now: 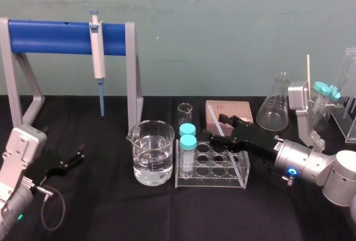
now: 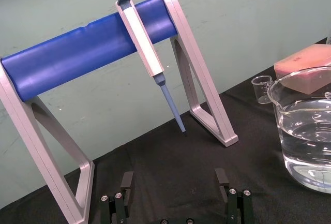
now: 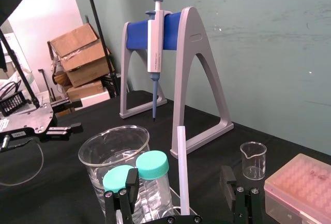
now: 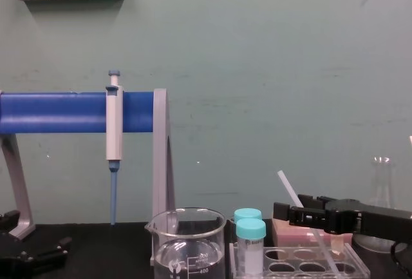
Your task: Pick up the stirring rod with one hand, then place it down.
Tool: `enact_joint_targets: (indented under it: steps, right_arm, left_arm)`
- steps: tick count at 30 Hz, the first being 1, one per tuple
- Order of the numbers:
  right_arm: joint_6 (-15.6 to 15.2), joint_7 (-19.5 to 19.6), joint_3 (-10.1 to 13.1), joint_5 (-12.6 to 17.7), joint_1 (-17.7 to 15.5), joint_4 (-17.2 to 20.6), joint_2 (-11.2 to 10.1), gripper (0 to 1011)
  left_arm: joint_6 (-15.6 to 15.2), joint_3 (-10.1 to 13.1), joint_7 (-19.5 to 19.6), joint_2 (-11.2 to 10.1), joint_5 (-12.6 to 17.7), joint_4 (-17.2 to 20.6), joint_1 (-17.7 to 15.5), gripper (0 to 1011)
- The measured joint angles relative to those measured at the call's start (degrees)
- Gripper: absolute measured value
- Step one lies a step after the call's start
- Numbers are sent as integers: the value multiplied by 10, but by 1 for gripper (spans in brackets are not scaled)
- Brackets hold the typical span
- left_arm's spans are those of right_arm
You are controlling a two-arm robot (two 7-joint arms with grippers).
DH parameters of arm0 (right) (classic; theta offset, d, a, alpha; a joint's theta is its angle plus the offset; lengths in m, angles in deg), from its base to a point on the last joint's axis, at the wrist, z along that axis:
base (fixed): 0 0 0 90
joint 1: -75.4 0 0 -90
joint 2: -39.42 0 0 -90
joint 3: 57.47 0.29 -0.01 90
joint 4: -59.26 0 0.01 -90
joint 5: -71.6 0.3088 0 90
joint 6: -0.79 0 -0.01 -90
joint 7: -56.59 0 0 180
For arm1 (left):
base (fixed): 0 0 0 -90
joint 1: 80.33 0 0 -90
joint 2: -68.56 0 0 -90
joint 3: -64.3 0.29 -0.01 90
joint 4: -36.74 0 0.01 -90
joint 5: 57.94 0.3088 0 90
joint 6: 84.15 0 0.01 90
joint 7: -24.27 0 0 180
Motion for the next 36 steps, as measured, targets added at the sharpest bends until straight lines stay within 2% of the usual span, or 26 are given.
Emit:
enact_joint_targets:
  steps: [3, 7, 15, 18, 21, 22, 24, 25, 34, 36]
  right_arm:
    - [0, 0, 0, 0, 0, 0, 0, 1003]
    - [0, -1, 0, 0, 0, 0, 0, 947]
    - [1, -1, 0, 0, 0, -1, 0, 735]
    - [1, -2, 0, 0, 0, -1, 0, 609]
    - [1, -2, 0, 0, 0, -1, 0, 549]
    - [1, -2, 0, 0, 0, -1, 0, 487]
    - [1, -2, 0, 0, 0, -1, 0, 449]
    - [1, -2, 0, 0, 0, -1, 0, 392]
    - [1, -2, 0, 0, 0, -1, 0, 111]
    - [1, -2, 0, 0, 0, -1, 0, 83]
  left_arm:
    - [0, 0, 0, 0, 0, 0, 0, 1000]
    - [0, 0, 0, 0, 0, 0, 0, 1000]
    - [0, 0, 0, 0, 0, 0, 0, 1000]
    - [0, 0, 0, 0, 0, 0, 0, 1000]
    - [0, 0, 0, 0, 0, 0, 0, 1000]
    - [0, 0, 0, 0, 0, 0, 0, 1000]
    - [0, 0, 0, 0, 0, 0, 0, 1000]
    - [0, 0, 0, 0, 0, 0, 0, 1000]
    - [0, 0, 0, 0, 0, 0, 0, 1000]
    - [0, 0, 0, 0, 0, 0, 0, 1000]
